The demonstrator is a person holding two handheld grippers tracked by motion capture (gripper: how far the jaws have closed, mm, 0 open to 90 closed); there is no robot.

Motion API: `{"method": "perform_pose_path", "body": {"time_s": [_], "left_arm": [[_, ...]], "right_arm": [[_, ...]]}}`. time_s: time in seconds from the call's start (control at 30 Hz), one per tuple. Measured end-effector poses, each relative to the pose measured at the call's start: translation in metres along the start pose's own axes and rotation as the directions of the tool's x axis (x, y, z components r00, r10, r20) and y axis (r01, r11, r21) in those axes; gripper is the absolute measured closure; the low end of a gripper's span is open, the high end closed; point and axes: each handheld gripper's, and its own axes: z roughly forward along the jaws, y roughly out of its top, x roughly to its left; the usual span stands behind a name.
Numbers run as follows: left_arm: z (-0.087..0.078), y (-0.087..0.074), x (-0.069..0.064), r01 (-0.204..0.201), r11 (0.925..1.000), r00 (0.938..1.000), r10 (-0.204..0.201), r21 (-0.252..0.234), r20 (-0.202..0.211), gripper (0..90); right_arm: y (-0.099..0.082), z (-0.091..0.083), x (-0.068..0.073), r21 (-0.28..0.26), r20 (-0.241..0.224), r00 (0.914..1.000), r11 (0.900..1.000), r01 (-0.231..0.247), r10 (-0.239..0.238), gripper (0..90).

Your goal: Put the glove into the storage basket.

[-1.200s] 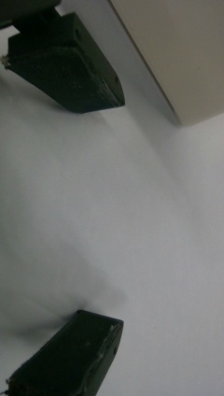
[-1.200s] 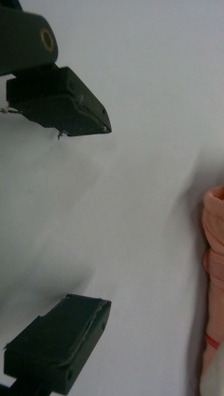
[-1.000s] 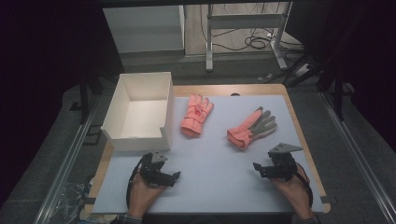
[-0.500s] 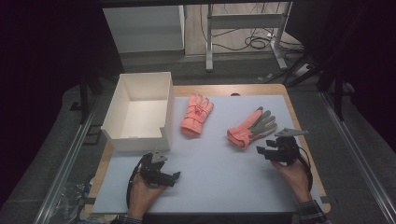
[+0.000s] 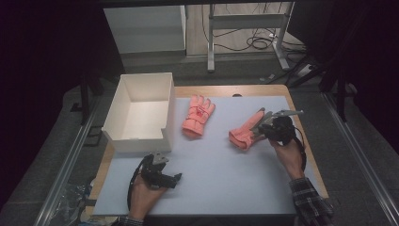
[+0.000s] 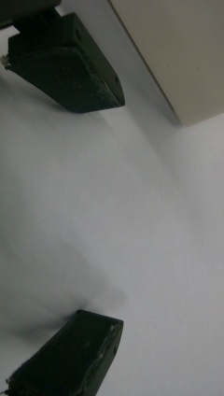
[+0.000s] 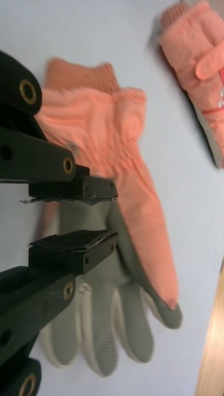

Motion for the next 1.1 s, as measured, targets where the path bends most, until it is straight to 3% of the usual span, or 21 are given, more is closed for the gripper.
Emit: {"method": "perform_pose_path", "body": {"time_s": [0.13,0.2,0.23,0.27,0.37,0.4,0.5,0.67,0.8,0.9,1.1], "left_arm": [[0.0,0.0,0.0,0.003,1.0,1.0,-0.003,-0.003,0.0,0.0],[0.0,0.0,0.0,0.003,1.0,1.0,-0.003,-0.003,0.0,0.0],[0.0,0.0,0.0,0.003,1.0,1.0,-0.003,-0.003,0.0,0.0],[0.0,0.0,0.0,0.001,1.0,1.0,-0.001,-0.001,0.0,0.0],[0.0,0.0,0.0,0.0,1.0,1.0,0.0,0.0,0.0,0.0],[0.0,0.0,0.0,0.0,1.0,1.0,0.0,-0.001,0.0,0.0],[0.0,0.0,0.0,0.0,1.0,1.0,0.0,-0.001,-0.001,0.0],[0.0,0.0,0.0,-0.001,1.0,1.0,0.001,-0.001,-0.001,0.0],[0.0,0.0,0.0,-0.001,1.0,1.0,0.001,-0.001,-0.001,0.0],[0.0,0.0,0.0,-0.001,1.0,1.0,0.001,-0.001,0.0,0.0],[0.0,0.0,0.0,-0.001,1.0,1.0,0.001,0.0,-0.001,0.0]], "right_arm": [[0.006,0.01,-0.001,0.006,0.024,0.9997,1.0,0.001,-0.001,63.2],[0.008,0.021,-0.001,0.025,0.071,0.9974,0.9997,0.003,-0.005,53.4],[0.008,0.021,-0.001,0.025,0.071,0.9974,0.9997,0.003,-0.005,53.4],[0.006,0.029,-0.001,0.053,0.116,0.9932,0.9986,0.004,-0.01,49.8],[0.003,0.035,-0.003,0.075,0.121,0.9926,0.9972,0.004,-0.013,49.7],[-0.001,0.039,-0.005,0.068,0.109,0.994,0.9975,-0.018,0.01,52.0],[-0.004,0.04,-0.006,0.071,0.109,0.9939,0.9972,-0.023,0.015,57.5],[-0.011,0.041,-0.008,0.056,0.091,0.9943,0.9965,-0.061,0.056,80.5],[-0.01,0.04,-0.006,0.058,0.101,0.9939,0.997,-0.051,0.045,87.7],[-0.009,0.039,-0.005,0.055,0.104,0.9938,0.9975,-0.045,0.039,88.3],[-0.005,0.03,-0.008,0.023,0.066,0.9962,0.9981,-0.057,0.056,88.8]]}}
